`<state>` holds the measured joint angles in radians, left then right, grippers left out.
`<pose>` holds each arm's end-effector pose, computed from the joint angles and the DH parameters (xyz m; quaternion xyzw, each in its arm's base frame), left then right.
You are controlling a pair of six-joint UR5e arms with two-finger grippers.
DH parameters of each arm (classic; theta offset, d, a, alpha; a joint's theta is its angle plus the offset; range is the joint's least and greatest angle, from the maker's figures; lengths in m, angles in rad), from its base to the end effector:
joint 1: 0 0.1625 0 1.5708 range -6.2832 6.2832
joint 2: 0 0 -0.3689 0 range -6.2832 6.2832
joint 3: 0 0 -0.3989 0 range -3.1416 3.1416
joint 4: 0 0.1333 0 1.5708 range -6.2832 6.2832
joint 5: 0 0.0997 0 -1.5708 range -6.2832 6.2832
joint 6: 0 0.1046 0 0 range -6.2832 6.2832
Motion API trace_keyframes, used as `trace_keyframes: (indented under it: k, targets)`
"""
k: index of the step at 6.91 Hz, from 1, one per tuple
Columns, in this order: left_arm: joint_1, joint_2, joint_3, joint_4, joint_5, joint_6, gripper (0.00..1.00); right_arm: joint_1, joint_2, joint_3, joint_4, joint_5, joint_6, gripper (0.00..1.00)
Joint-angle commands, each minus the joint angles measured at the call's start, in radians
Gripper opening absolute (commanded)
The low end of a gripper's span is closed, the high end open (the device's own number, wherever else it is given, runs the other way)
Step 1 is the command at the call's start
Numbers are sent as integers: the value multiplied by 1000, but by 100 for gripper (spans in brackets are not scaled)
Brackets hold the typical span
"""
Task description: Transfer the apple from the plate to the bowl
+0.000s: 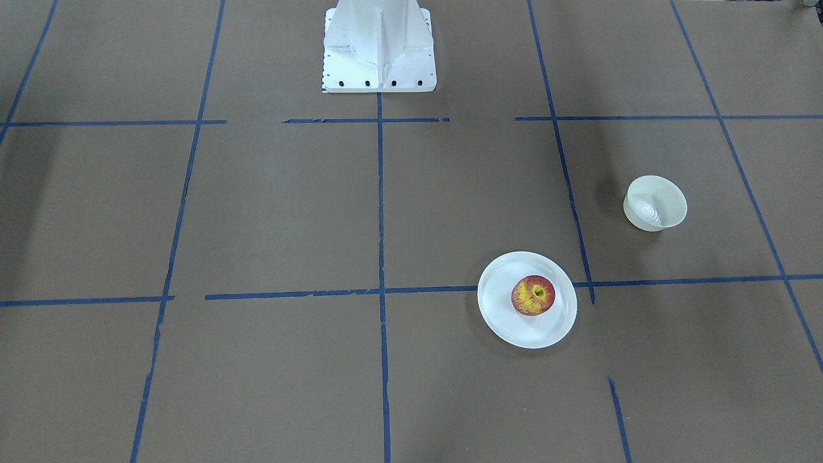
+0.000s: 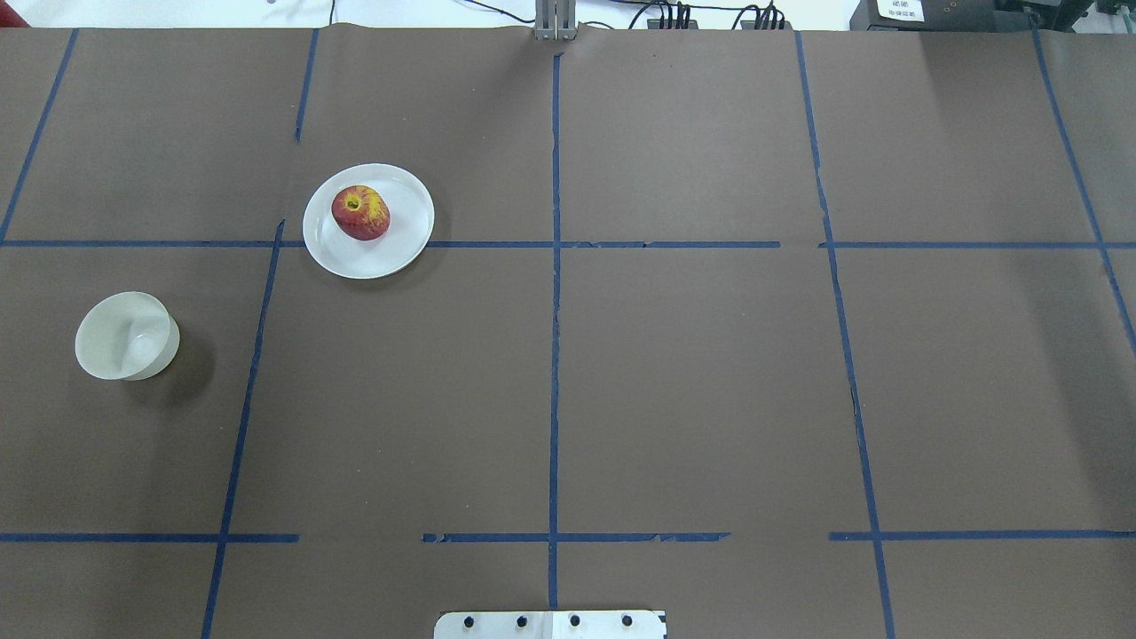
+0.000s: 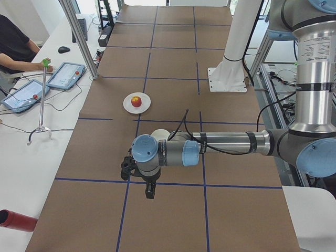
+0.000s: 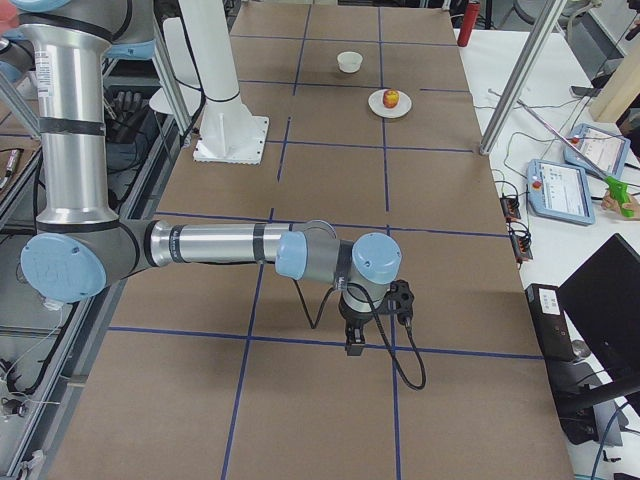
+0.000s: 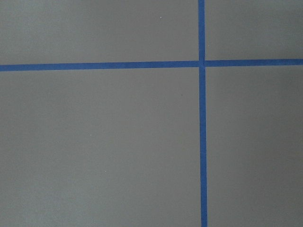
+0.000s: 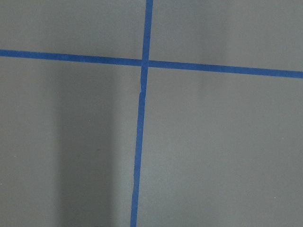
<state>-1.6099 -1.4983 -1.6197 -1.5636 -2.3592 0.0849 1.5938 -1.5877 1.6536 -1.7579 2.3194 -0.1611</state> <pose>-0.0774 -0.4668 0.6166 0.0096 0.3842 0.0152 0.9231 0.0732 -0.4799 0.5932 -0.0226 -0.3686 -0.0420 0.9284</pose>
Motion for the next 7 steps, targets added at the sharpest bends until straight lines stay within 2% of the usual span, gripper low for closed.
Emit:
trace_keyframes:
  k: [1,2,4,6,7]
  targets:
    - [5,-11,-9,-1,0,-4,100,0,0,0,0,0,0,100]
    - [11,-64,-23,3,-2,-7,100,0,0,0,0,0,0,100]
    - [120,-155,-107,4,0,-55,100,0,0,0,0,0,0,100]
    - [322,-326,-109,10,20,-422,100,0,0,0,0,0,0,100]
    - [367,-355,-112,5,65,-457,100,0,0,0,0,0,0,100]
